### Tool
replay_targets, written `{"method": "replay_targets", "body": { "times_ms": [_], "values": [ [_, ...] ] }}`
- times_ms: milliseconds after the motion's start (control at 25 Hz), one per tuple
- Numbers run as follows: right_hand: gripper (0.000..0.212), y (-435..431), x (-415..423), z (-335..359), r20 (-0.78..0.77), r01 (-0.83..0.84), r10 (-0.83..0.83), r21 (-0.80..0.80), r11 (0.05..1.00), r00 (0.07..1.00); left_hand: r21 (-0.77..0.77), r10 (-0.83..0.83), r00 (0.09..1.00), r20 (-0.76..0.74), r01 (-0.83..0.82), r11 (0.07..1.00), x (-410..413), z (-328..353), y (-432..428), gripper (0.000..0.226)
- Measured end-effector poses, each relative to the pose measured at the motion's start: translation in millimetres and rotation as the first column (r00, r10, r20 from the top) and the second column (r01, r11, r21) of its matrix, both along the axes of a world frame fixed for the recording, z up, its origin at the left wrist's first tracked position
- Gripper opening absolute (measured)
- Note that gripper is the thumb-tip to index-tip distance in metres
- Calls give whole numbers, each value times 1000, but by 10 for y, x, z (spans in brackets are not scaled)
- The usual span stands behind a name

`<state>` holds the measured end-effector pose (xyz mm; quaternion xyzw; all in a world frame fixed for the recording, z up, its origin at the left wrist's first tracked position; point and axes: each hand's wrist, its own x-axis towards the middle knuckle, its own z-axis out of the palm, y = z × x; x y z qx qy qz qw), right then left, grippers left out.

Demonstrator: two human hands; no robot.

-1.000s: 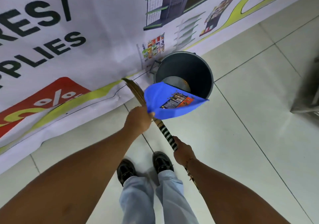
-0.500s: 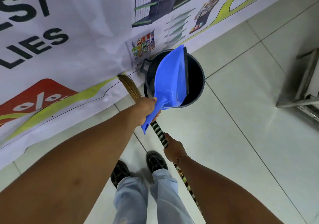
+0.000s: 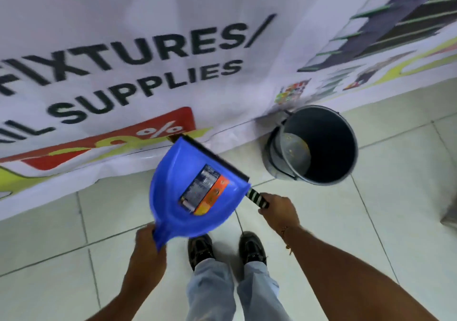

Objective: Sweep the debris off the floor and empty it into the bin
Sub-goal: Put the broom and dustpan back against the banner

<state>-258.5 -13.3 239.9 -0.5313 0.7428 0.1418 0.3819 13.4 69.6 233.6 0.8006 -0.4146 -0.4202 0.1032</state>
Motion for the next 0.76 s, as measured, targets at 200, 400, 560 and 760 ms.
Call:
{"method": "replay_targets", "body": {
  "times_ms": [200,400,560,760],
  "values": [
    [30,-782,897,-170,-207,-480,446,-166,861,871,96,274,960,61,-279,956,739,-152,626,40],
    [40,-1274,2004,-778,-150,-746,732,-184,640,665,218,488,870,70,-491,844,701,-681,812,43],
    [43,-1453,2695,-1717,-73,-840,848,-205,502,524,246,547,837,21,-534,809,374,-1470,718,11],
    [45,-1574,2967,-3067,-78,-862,866,-180,474,493,255,651,751,-108,-612,749,-29,-2371,391,28]
  ]
}}
